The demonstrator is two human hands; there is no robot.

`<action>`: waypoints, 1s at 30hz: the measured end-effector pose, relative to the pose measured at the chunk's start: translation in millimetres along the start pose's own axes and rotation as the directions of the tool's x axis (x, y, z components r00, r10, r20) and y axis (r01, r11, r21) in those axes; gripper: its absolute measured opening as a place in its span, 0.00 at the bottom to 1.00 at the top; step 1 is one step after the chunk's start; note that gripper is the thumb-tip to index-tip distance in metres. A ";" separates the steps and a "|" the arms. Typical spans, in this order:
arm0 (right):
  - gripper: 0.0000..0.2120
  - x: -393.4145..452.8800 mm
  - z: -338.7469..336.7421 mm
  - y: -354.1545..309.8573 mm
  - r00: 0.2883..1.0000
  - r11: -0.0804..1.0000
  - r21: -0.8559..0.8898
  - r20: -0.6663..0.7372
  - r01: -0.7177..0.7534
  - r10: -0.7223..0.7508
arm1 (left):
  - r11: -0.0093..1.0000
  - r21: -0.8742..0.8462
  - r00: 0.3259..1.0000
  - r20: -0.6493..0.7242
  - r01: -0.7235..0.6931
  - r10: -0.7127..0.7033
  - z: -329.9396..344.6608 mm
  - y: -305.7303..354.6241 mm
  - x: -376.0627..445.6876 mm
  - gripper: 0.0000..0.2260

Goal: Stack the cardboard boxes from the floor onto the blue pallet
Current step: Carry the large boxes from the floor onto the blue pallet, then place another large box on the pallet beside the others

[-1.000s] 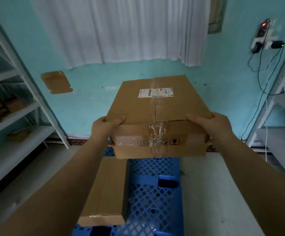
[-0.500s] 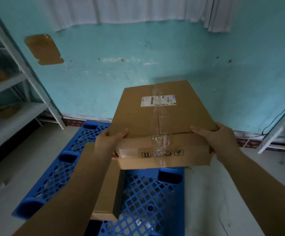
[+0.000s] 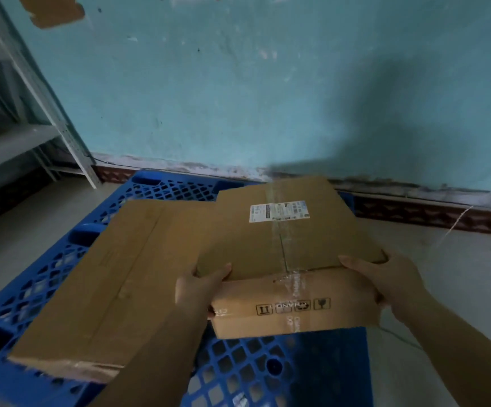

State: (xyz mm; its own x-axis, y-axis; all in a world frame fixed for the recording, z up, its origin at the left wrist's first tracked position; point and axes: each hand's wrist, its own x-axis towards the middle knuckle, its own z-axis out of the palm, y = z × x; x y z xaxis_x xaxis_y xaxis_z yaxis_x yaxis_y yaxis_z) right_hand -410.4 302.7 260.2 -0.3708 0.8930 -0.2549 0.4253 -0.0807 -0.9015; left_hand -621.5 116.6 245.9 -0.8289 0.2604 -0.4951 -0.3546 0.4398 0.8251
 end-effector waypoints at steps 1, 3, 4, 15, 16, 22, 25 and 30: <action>0.29 6.2 12.9 20.0 1.000 1.000 0.011 0.007 -0.011 0.011 | 1.000 0.010 1.000 0.000 0.020 -0.020 2.5 -17.8 11.9 0.37; 0.26 16.9 41.4 58.1 0.998 0.999 0.015 0.050 -0.036 0.035 | 0.999 0.035 0.999 -0.033 0.022 -0.021 2.7 -50.9 35.0 0.34; 0.24 19.1 56.3 75.7 0.995 0.999 0.014 0.089 -0.052 0.051 | 0.998 0.063 0.998 -0.060 -0.002 0.006 0.4 -65.6 46.0 0.32; 0.45 21.3 174.5 144.0 0.998 0.911 -0.410 0.022 -0.043 0.057 | 0.957 0.137 0.967 0.053 -0.256 0.251 -22.0 -99.7 97.4 0.31; 0.49 17.5 184.4 133.8 0.999 0.830 -0.557 0.044 0.040 -0.018 | 0.954 0.100 0.959 0.058 -0.281 0.276 -28.1 -97.1 93.1 0.31; 0.54 -55.7 264.4 31.3 0.724 0.878 -0.015 0.573 0.478 -0.384 | 0.934 0.085 0.907 -0.224 -0.346 0.357 -148.6 -98.8 59.0 0.35; 0.52 -117.6 315.3 -7.5 0.514 0.837 0.101 0.748 0.538 -0.421 | 0.929 0.055 0.831 -0.431 -0.365 0.352 -235.8 -114.2 25.2 0.35; 0.52 -253.6 386.5 -5.7 0.207 0.812 0.281 0.877 0.511 -0.434 | 0.948 0.007 0.666 -0.711 -0.318 0.228 -357.6 -204.5 -82.9 0.34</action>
State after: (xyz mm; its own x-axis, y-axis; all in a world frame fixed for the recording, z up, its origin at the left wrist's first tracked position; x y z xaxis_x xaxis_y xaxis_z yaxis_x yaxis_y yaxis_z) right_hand -637.9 -94.4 194.8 -0.9853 -0.1682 0.0316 -0.0763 0.2668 -0.9607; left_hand -634.9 -302.3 215.5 -0.9400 -0.3371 0.0519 -0.0701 0.3401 0.9378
